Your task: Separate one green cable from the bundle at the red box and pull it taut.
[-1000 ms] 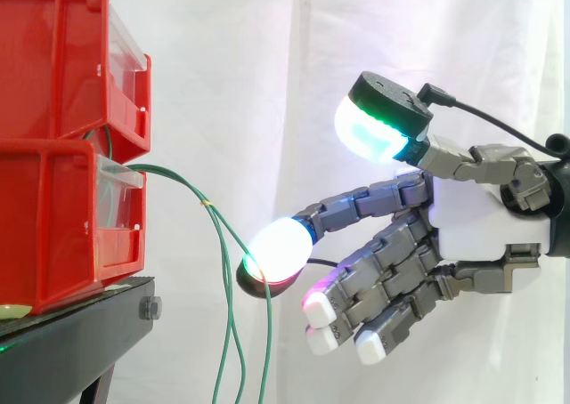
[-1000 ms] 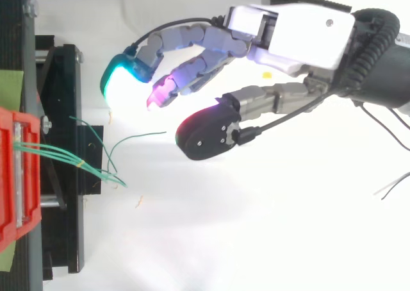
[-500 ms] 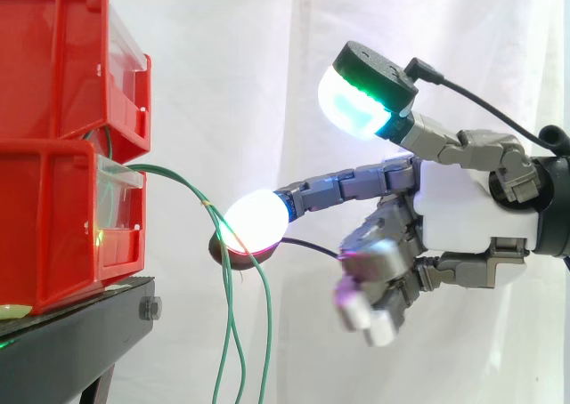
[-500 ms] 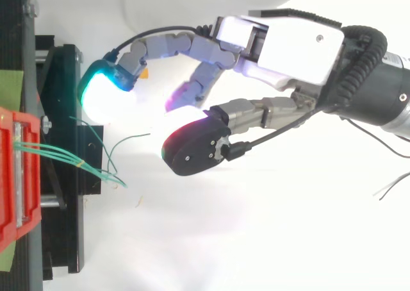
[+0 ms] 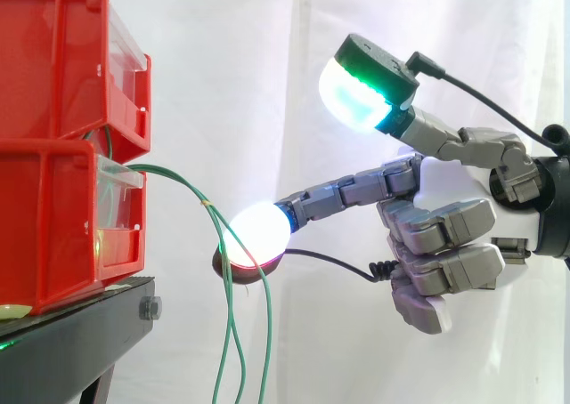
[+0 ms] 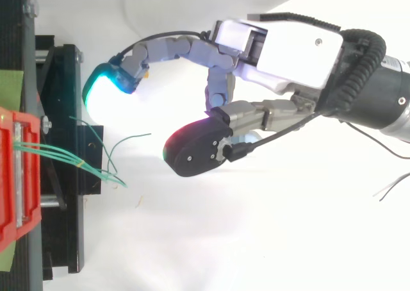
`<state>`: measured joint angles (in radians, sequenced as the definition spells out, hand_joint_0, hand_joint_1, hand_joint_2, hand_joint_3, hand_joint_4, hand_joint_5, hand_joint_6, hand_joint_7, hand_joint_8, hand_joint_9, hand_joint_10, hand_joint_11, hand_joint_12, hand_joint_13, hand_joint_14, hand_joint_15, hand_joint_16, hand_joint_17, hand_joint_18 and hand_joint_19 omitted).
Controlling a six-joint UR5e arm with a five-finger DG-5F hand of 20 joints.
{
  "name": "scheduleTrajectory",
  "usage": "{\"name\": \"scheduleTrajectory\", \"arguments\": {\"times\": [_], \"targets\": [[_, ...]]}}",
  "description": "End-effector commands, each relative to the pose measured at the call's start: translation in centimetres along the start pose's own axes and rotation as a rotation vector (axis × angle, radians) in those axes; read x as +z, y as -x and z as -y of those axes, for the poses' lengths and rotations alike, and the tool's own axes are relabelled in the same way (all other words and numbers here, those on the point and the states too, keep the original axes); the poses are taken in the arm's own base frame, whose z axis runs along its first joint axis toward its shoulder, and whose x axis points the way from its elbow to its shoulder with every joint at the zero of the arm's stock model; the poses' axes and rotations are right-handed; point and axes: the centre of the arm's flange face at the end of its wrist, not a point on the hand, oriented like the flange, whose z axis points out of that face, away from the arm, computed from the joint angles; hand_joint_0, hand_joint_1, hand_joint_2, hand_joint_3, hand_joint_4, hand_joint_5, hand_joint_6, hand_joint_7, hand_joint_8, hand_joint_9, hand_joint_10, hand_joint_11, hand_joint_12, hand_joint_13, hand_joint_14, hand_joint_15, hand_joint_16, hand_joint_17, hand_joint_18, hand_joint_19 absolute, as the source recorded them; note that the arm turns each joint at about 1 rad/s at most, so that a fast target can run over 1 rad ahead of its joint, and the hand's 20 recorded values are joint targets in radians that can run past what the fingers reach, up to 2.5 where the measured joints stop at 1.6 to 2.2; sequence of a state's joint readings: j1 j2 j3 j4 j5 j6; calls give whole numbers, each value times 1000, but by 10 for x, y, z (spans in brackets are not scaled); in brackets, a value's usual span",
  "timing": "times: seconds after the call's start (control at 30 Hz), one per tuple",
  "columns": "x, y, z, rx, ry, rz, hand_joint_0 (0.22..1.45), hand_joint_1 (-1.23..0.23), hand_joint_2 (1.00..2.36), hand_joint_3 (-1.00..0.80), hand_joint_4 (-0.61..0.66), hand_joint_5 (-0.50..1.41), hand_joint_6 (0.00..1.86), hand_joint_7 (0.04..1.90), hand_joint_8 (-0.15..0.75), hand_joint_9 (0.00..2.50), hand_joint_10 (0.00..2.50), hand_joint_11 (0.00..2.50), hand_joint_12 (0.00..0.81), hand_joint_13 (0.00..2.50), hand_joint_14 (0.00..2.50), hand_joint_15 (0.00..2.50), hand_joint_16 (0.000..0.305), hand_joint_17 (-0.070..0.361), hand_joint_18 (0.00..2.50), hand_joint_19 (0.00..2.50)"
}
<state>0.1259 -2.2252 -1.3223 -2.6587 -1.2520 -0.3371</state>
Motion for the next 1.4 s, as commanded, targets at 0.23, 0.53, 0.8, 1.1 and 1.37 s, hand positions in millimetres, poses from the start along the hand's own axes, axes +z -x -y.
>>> {"name": "scheduleTrajectory", "arguments": {"times": [0.23, 0.53, 0.8, 1.1, 1.37], "targets": [[3, -19, -13, 106, 49, 51, 323, -318, 1000, -500, 244, -220, 502, 702, 360, 1686, 35, 1400, 488, 1684, 23, 1174, 105, 236, 1894, 350], [17, -65, 7, 168, 98, 79, 318, -321, 1000, -500, 241, -218, 502, 702, 366, 1686, 35, 1394, 494, 1666, 22, 1164, 106, 237, 1877, 342], [28, -95, 18, 223, 81, 55, 319, -321, 1000, -500, 242, -217, 502, 705, 373, 1675, 35, 1398, 496, 1667, 23, 1162, 106, 238, 1869, 344], [26, -101, 19, 260, 66, 48, 322, -336, 1000, -500, 245, -211, 502, 729, 365, 1670, 35, 1398, 492, 1659, 23, 1173, 106, 238, 1853, 347], [24, -106, 17, 315, 59, 51, 349, -327, 1000, -500, 230, -156, 503, 752, 340, 1686, 33, 1365, 470, 1653, 23, 1175, 102, 229, 1806, 358]]}}
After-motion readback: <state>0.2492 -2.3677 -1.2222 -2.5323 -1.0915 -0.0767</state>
